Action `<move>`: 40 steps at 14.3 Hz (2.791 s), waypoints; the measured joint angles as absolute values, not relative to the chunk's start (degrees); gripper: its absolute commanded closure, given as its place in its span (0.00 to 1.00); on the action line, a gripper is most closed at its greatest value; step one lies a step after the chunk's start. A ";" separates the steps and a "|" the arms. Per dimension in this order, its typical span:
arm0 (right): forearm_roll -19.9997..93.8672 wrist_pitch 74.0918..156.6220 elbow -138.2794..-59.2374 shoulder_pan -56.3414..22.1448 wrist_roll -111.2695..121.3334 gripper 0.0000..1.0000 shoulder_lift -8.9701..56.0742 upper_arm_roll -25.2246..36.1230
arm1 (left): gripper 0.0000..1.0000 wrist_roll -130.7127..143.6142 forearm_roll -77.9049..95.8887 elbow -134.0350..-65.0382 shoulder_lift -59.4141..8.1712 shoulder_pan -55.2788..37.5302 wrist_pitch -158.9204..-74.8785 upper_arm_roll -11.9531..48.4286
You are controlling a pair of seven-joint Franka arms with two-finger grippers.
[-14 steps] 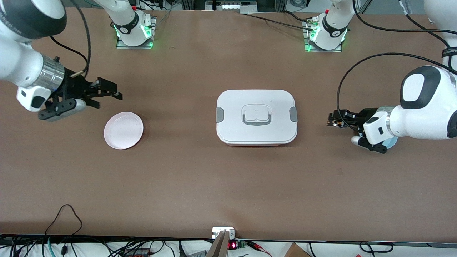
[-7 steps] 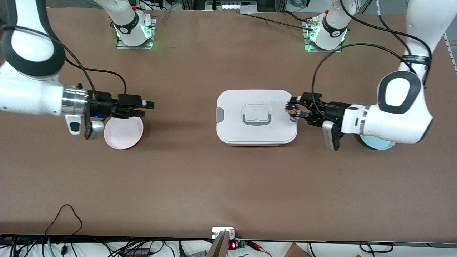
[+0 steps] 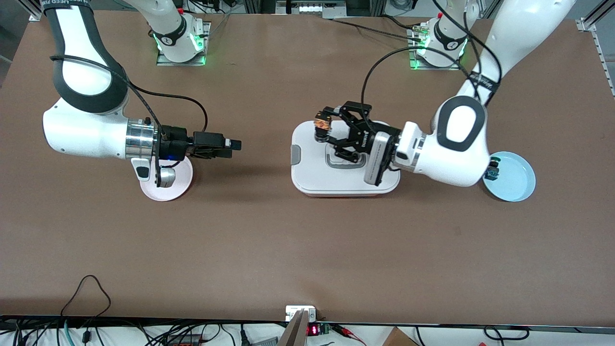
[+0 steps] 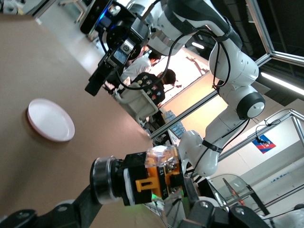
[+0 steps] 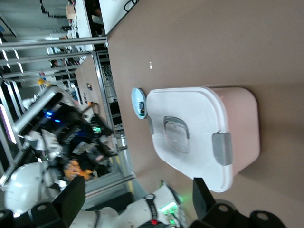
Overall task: Transfer orange switch to right arm and place
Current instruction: 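Grasp the orange switch with the right gripper beside the left gripper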
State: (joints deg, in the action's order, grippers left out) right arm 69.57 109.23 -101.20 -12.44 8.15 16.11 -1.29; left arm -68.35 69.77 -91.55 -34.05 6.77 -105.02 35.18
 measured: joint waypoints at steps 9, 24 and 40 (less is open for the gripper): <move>85.34 117.85 -104.51 -18.27 -9.72 0.00 15.93 -1.44 | 0.68 -97.02 79.01 -91.09 -39.44 3.07 -116.31 35.16; 87.96 127.12 -104.85 -26.80 -8.90 0.41 17.27 -1.49 | 0.73 -103.11 82.31 -90.33 -39.48 1.18 -117.06 35.13; 88.69 128.27 -103.25 -26.87 -8.19 1.00 16.99 -0.64 | 0.00 -103.16 82.38 -89.09 -39.80 1.50 -116.15 35.12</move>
